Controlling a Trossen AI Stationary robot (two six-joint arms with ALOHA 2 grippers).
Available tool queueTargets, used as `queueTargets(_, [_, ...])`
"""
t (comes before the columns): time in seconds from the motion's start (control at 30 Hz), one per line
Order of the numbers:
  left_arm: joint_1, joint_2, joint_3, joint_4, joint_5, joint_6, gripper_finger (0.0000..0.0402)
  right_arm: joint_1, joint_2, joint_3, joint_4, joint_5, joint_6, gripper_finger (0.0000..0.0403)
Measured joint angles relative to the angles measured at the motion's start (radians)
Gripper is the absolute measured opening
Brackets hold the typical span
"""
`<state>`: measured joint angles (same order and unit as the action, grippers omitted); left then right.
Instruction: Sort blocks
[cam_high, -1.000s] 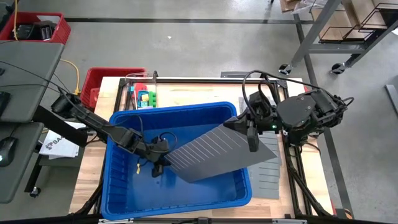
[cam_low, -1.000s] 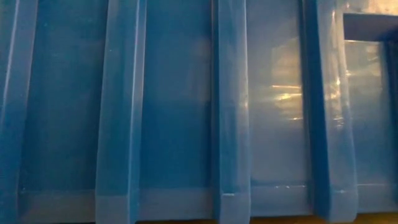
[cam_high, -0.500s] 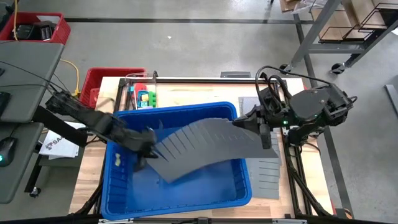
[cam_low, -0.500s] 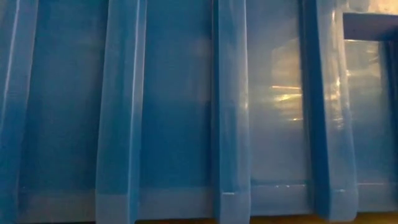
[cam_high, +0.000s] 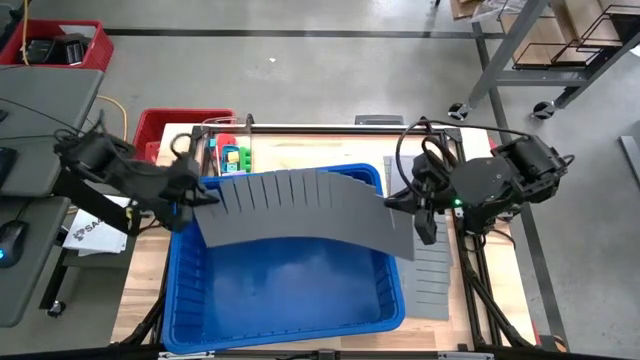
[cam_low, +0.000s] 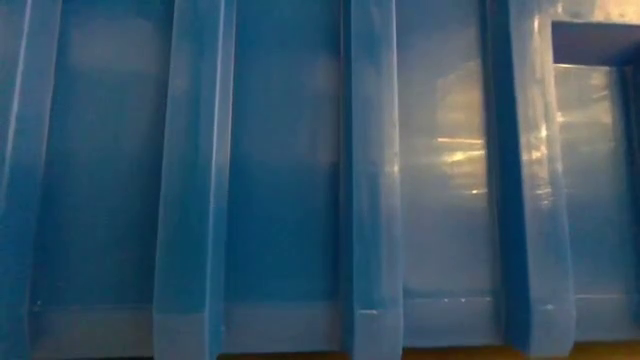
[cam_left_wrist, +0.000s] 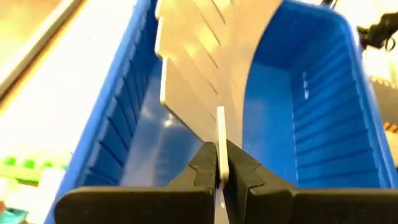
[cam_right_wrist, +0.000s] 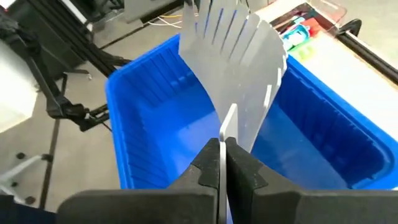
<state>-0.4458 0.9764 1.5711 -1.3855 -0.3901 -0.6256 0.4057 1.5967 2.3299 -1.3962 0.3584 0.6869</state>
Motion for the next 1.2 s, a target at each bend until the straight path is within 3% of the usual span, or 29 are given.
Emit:
queueTargets(0.1, [0.0,0.0,0.044,-0.001,-0.025,0.021,0.0001,0.0,0.001,0.0,-0.023,0.013,-0.004,0.0011])
queueTargets(0.33, [-0.002,0.006,0.125,0.022,-0.019,0.04,0.0001,-0.004,0.005,-0.002,-0.069,0.099,-0.016,0.0089])
queueTargets(0.47, [0.0,0.0,0.142,0.031,-0.029,0.051,0.0,-0.02,0.003,-0.01,-0.075,0.094,-0.04,0.0115])
queueTargets(0.73, [-0.001,0.0,0.146,0.047,0.011,0.051,0.0,-0.06,0.007,-0.011,-0.158,0.086,-0.057,0.0119])
queueTargets(1.2, [-0.001,-0.002,0.354,-0.005,0.02,0.046,0.0,-0.07,-0.085,-0.006,-0.175,0.081,0.038,0.0119])
